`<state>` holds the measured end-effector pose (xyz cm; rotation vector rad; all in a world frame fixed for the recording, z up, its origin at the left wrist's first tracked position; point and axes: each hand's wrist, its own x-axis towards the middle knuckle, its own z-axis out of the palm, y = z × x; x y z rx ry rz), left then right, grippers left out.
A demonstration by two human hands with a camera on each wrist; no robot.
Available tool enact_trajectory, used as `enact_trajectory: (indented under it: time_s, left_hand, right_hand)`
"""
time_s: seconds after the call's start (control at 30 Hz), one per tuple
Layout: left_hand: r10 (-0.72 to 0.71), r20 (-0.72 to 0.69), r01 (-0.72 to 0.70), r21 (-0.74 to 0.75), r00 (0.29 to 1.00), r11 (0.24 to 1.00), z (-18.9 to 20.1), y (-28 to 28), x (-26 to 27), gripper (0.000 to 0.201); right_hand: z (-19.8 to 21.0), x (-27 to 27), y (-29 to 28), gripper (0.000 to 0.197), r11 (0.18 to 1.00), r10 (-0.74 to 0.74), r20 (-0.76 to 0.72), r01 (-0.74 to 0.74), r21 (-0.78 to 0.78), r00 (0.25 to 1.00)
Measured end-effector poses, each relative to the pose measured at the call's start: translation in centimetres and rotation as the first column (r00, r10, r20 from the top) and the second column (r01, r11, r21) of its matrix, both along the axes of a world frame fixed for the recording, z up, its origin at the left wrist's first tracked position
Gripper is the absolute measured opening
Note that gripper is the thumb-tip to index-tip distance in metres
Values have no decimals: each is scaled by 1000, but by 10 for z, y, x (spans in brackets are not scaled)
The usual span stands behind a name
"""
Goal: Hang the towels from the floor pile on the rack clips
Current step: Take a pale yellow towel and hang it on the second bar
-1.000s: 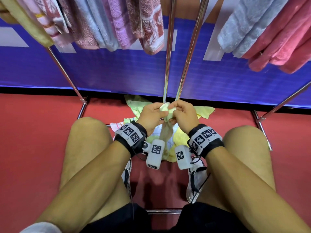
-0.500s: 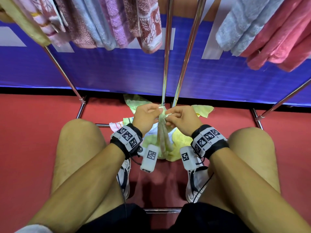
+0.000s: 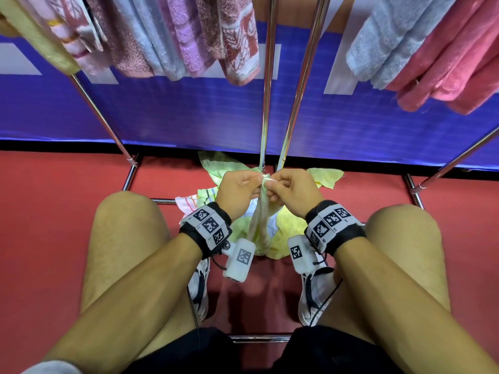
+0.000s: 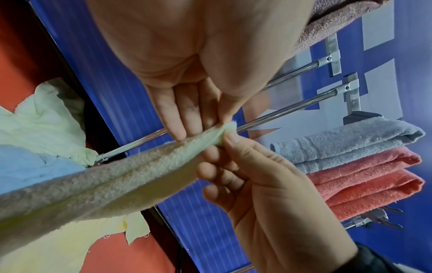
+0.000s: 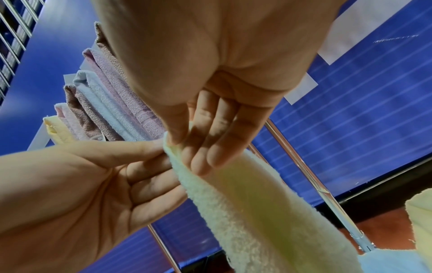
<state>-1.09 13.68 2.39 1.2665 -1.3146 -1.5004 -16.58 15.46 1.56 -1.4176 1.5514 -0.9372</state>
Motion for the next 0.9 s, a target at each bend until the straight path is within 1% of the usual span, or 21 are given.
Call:
enact_trajectory:
  time_s: [0.1, 0.2, 0.27, 0.33, 0.4, 0.5, 0.63, 0.67, 0.73, 0.8, 0.87, 0.9]
  left_hand:
    - [-30, 40, 31, -35, 999, 999, -3, 0, 0, 17]
    - [-71, 134, 85, -103, 988, 991, -3, 0, 2, 20]
    - [-86, 187, 110, -123, 979, 986, -4, 0, 4, 16]
    - [-84, 182, 106, -112, 980, 988, -2, 1, 5, 13]
    - [-76, 133, 88, -89, 988, 992, 0, -1, 5, 14]
    - [-81, 66, 85, -57, 995, 995, 5, -4, 8, 7]
    - [-142, 10, 142, -44, 990, 989, 13, -6, 13, 7]
    - [-149, -2, 149, -45, 989, 988, 14, -7, 14, 9]
    - [-148, -19, 147, -61, 989, 987, 17, -9, 17, 12]
    - [-134, -16, 132, -96, 991, 987, 20, -11, 22, 12]
    - [-103, -9, 101, -141, 995, 985, 25, -14, 27, 13]
    - [-71, -14, 68, -152, 997, 986, 26, -16, 30, 14]
  right_hand:
    - [-2, -2, 0, 15, 1000, -9, -13, 9, 4, 1000]
    - [-2, -2, 1, 16, 1000, -6, -24, 6, 2, 1000]
    - [-2, -3, 2, 17, 1000, 3, -38, -3, -8, 999]
    - [-1, -4, 2, 17, 1000, 0, -34, 0, -12, 999]
    - [0, -4, 2, 18, 1000, -9, -22, 9, -17, 1000]
    - [1, -6, 3, 24, 999, -1, -28, 0, -32, 1000]
    - [-1, -9, 2, 43, 998, 26, -142, -33, -45, 990]
    - [-2, -9, 2, 45, 998, 32, -180, -41, -51, 983]
    - [-1, -9, 3, 34, 995, 46, -243, -67, -77, 969]
    - [-3, -10, 3, 25, 991, 62, -312, -95, -91, 948]
    - [-12, -13, 2, 25, 989, 118, -397, -144, -36, 910]
    - [-17, -16, 0, 22, 987, 155, -448, -157, 33, 881]
